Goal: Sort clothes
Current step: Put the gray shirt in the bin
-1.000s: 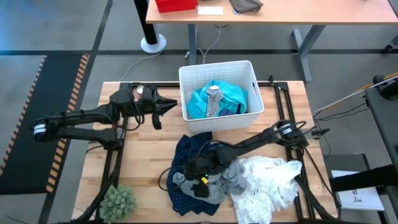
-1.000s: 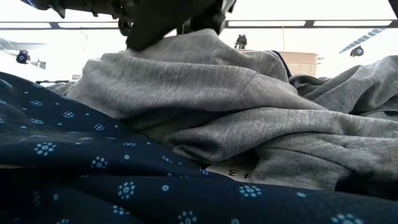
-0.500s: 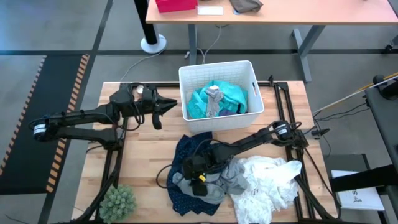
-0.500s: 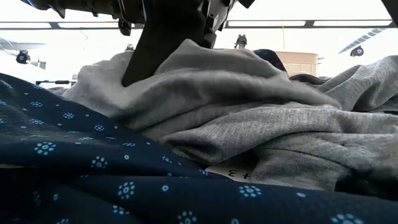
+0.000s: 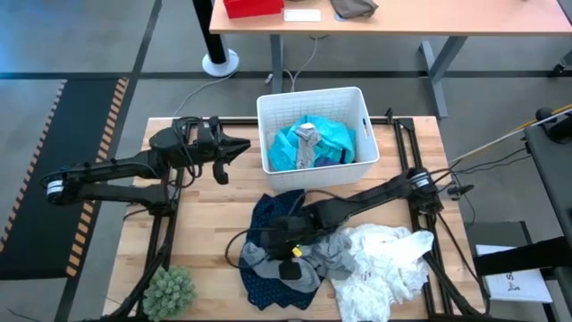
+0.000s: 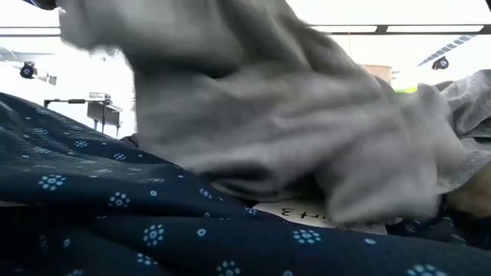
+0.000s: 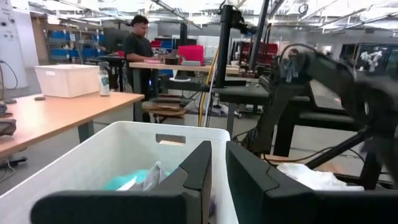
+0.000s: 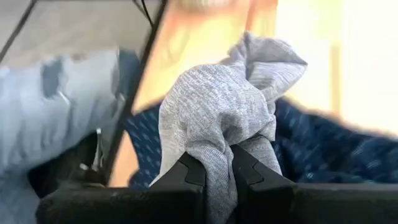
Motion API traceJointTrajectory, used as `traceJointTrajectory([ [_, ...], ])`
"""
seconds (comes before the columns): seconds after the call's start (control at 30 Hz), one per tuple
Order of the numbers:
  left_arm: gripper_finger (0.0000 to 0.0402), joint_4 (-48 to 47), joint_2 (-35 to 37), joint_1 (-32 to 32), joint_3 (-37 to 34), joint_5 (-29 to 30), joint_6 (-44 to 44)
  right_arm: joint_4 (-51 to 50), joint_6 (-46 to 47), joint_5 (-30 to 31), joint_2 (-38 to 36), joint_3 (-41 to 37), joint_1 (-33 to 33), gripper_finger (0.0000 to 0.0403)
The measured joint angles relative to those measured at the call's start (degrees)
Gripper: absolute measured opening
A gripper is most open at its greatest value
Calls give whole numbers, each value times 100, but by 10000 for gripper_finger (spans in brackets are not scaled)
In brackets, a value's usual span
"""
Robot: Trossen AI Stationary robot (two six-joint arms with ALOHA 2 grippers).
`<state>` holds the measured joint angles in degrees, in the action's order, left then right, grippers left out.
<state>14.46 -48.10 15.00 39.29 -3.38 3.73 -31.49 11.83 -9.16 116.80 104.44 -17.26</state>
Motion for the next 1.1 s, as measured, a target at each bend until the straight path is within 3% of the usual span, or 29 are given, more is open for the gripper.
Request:
traceJointTrajectory([
  [0.43, 36, -35, 227, 0, 0, 0, 2, -1288, -789, 1376, -800, 1721, -266, 3],
  [0.7, 36, -42, 212, 0, 0, 0, 3, -2056, -1264, 2334, -894, 3024, -302, 3],
  [1.1, 36, -42, 210, 0, 0, -2, 26, -1409, -2089, 3715, -1581, 3056, -135, 2],
])
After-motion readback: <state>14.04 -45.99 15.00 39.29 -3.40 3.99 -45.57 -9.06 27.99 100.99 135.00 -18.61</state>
